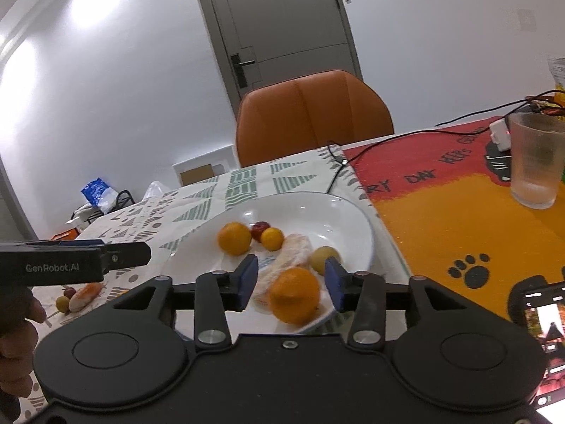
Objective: Organize fruits
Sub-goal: 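Lower the orange onto the plate and open the left tool while the right tool places the yellow-green fruit there, then move both open tools back from the plate to the remaining fruit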
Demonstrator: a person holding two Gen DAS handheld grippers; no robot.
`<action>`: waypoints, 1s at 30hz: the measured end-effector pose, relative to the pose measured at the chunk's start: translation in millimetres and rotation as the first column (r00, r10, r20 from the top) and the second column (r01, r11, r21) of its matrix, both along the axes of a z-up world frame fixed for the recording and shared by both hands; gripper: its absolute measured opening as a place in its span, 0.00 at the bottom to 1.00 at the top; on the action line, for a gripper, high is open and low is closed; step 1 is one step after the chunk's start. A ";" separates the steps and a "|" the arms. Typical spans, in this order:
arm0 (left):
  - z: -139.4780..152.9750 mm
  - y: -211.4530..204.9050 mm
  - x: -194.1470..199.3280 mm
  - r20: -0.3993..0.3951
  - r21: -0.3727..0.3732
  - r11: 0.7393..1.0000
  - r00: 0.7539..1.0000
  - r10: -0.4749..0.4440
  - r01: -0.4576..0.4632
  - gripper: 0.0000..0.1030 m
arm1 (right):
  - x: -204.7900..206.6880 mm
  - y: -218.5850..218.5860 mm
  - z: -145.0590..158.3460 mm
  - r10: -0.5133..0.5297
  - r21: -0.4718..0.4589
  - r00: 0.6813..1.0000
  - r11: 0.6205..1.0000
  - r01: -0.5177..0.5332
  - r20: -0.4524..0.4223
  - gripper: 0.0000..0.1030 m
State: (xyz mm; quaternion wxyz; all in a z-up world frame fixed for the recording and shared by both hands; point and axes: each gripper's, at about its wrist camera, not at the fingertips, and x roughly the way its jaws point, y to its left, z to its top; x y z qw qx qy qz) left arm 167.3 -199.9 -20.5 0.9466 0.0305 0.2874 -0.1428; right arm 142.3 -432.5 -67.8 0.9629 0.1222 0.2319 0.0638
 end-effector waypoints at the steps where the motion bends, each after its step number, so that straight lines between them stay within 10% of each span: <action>1: 0.2 3.9 -0.9 -0.002 0.000 1.000 1.000 0.006 -0.006 0.78 | 0.2 3.1 0.7 0.005 0.000 1.000 1.000 -0.005 0.002 0.47; 7: 2.9 29.9 -6.2 -0.003 0.005 0.998 0.998 0.069 -0.069 0.86 | 1.8 21.5 4.1 0.037 0.003 0.999 0.999 -0.037 0.014 0.61; 11: 4.1 45.5 -9.0 0.004 0.021 0.992 0.992 0.123 -0.123 0.88 | 1.3 32.0 6.8 0.018 -0.001 0.999 1.000 -0.018 0.028 0.96; 30: -0.9 119.1 -27.2 -0.005 0.054 0.953 0.954 0.300 -0.300 0.92 | 2.1 91.1 7.9 0.114 -0.032 0.993 0.993 -0.113 0.032 1.00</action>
